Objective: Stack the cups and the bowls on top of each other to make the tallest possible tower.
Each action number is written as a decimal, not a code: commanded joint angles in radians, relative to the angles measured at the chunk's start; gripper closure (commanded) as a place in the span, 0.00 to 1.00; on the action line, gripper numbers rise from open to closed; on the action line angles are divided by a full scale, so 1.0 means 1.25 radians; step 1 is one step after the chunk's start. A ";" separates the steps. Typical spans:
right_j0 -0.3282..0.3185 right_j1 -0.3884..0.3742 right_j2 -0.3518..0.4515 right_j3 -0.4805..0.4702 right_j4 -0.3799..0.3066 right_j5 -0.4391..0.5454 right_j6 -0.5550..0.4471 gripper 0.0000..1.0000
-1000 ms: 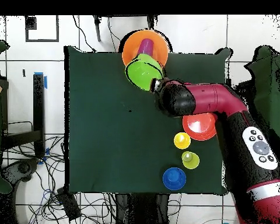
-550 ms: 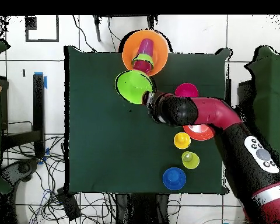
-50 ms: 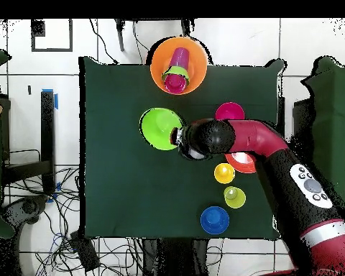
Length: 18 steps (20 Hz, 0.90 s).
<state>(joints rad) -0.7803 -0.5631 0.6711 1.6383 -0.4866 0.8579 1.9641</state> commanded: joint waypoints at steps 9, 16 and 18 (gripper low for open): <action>0.088 -0.028 -0.085 -0.198 -0.266 0.197 -0.233 1.00; 0.068 -0.040 -0.033 -0.172 -0.330 0.044 -0.240 1.00; 0.039 -0.038 0.012 -0.145 -0.318 -0.052 -0.231 1.00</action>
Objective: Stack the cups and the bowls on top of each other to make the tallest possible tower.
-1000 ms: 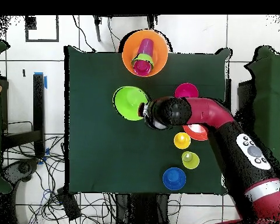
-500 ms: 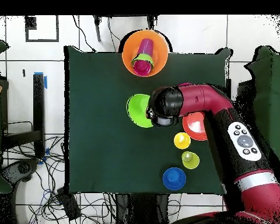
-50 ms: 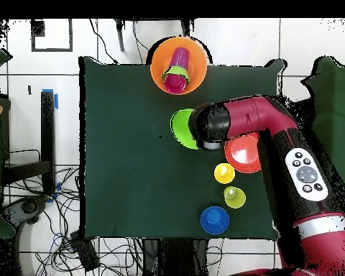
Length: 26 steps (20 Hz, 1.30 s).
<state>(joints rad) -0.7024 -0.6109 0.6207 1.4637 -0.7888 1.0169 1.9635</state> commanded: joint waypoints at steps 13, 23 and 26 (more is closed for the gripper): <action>-0.155 0.025 0.258 0.195 0.133 -0.394 -0.099 1.00; -0.175 0.064 0.294 0.257 0.353 -0.257 -0.014 0.00; -0.178 0.054 0.288 0.264 0.379 -0.196 -0.063 0.00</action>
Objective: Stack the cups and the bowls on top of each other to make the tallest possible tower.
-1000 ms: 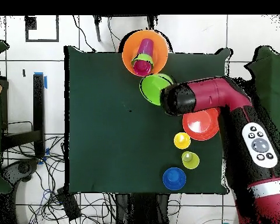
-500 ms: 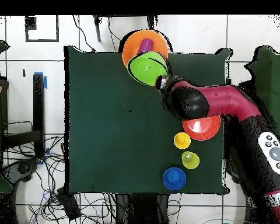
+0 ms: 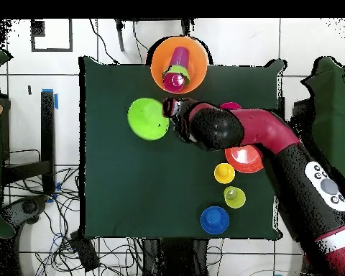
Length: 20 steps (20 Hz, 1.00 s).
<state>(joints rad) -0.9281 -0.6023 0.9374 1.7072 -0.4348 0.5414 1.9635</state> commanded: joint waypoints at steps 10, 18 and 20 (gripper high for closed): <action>-0.016 0.008 -0.001 0.116 0.049 0.182 -0.103 0.00; 0.008 0.007 -0.056 0.070 0.004 0.229 -0.120 0.00; 0.069 -0.009 -0.137 0.023 -0.081 0.252 -0.106 0.00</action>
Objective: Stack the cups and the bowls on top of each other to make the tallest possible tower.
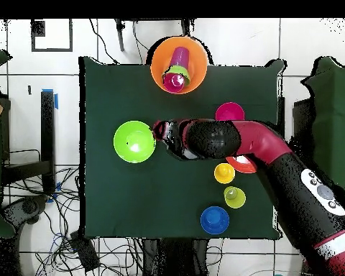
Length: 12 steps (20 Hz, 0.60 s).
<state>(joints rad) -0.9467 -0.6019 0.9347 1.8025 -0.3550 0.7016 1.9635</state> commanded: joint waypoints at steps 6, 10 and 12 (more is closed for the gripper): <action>0.257 0.009 -0.327 -0.169 -0.385 0.060 0.066 0.00; 0.277 0.004 -0.358 -0.142 -0.410 -0.018 0.097 0.00; 0.282 0.006 -0.369 -0.132 -0.401 -0.022 0.100 0.00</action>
<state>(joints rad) -0.6332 -0.6031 0.6259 1.6777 -0.7531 0.7209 1.9635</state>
